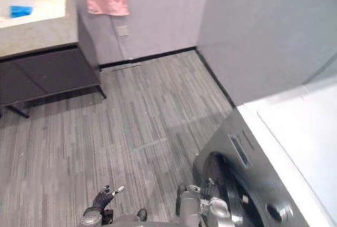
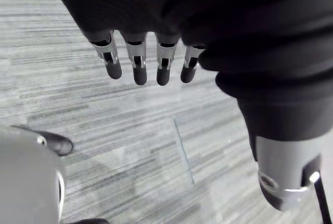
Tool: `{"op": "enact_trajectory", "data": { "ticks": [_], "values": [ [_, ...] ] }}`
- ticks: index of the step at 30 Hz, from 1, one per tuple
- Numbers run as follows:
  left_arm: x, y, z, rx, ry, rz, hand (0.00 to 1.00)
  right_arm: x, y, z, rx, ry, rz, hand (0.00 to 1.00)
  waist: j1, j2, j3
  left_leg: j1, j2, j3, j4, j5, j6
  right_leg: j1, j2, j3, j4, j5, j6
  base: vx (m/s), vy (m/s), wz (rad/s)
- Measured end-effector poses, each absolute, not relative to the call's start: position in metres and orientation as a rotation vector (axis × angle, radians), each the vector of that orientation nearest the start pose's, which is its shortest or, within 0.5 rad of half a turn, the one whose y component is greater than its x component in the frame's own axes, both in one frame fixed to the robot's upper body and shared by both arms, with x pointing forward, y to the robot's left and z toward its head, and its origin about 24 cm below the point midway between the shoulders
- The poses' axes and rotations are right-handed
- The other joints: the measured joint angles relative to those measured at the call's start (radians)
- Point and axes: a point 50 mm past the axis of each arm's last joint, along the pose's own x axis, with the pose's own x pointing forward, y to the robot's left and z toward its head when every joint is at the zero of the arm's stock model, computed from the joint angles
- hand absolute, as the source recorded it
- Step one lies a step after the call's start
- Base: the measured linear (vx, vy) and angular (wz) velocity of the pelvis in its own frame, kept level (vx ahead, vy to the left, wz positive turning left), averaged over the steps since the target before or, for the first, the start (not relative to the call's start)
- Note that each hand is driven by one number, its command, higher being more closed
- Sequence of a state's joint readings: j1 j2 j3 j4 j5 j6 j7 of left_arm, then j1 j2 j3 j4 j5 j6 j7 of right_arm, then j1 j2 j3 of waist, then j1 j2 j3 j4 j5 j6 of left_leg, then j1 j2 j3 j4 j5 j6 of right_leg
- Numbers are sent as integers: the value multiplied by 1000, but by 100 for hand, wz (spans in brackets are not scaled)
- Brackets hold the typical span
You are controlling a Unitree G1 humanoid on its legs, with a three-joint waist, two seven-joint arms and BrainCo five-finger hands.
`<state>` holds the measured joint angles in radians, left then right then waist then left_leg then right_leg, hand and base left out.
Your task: Pick up the laundry basket with both hands and put the clothes into the washing machine.
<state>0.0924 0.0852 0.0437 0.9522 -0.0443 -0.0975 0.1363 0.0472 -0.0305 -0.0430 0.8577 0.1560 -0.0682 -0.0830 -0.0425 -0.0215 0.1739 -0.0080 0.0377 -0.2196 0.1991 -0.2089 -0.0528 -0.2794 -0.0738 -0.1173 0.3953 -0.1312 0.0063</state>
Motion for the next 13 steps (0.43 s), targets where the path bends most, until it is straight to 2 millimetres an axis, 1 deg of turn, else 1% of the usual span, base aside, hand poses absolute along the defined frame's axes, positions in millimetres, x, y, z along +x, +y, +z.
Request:
{"op": "enact_trajectory", "data": {
  "ticks": [1,2,3,4,6,7,8,9,10,13],
  "values": [
    [121,189,-147,49,927,247,0,155,-175,-132,113,812,-239,0,-9,15,7,-33,31,67,53,4,-24,22,-5,-65,-5,-1,-14,247,-259,117],
    [124,185,-146,39,915,244,0,156,-176,-131,114,810,-245,0,-10,22,9,-47,46,101,73,8,-39,42,-3,-98,-18,-2,-16,260,-232,146],
    [128,181,-144,20,893,247,0,157,-179,-130,117,803,-258,0,-5,24,12,-64,77,172,108,23,-71,96,5,-150,-54,-1,-21,217,-215,125],
    [131,179,-143,6,883,252,0,157,-176,-130,122,803,-256,0,0,21,13,-72,101,244,133,26,-86,144,7,-186,-87,3,-29,197,-193,128],
    [134,173,-141,-4,864,239,0,159,-183,-128,106,786,-278,0,3,18,10,-63,136,403,139,28,-76,228,5,-241,-144,4,-30,136,-133,93],
    [134,172,-141,1,865,228,0,162,-186,-127,99,777,-281,0,4,17,7,-63,139,448,103,45,-60,239,3,-253,-156,4,-30,99,-83,62],
    [135,170,-141,8,865,215,0,163,-190,-126,91,769,-288,0,3,34,0,-65,137,476,44,110,-39,239,6,-264,-161,4,-29,81,-9,41],
    [134,172,-141,17,867,213,0,161,-192,-127,94,776,-301,0,4,34,-8,-44,127,486,-20,122,-31,239,8,-264,-180,11,-18,95,47,35],
    [134,178,-141,43,868,211,0,158,-189,-130,101,795,-301,0,4,23,-14,-20,106,479,-91,152,-23,238,6,-262,-205,17,-13,85,62,27],
    [129,189,-142,82,880,217,0,148,-181,-138,114,855,-294,0,4,10,-24,-7,83,472,-156,190,-17,241,2,-258,-243,37,-4,20,46,11]
  ]
}}
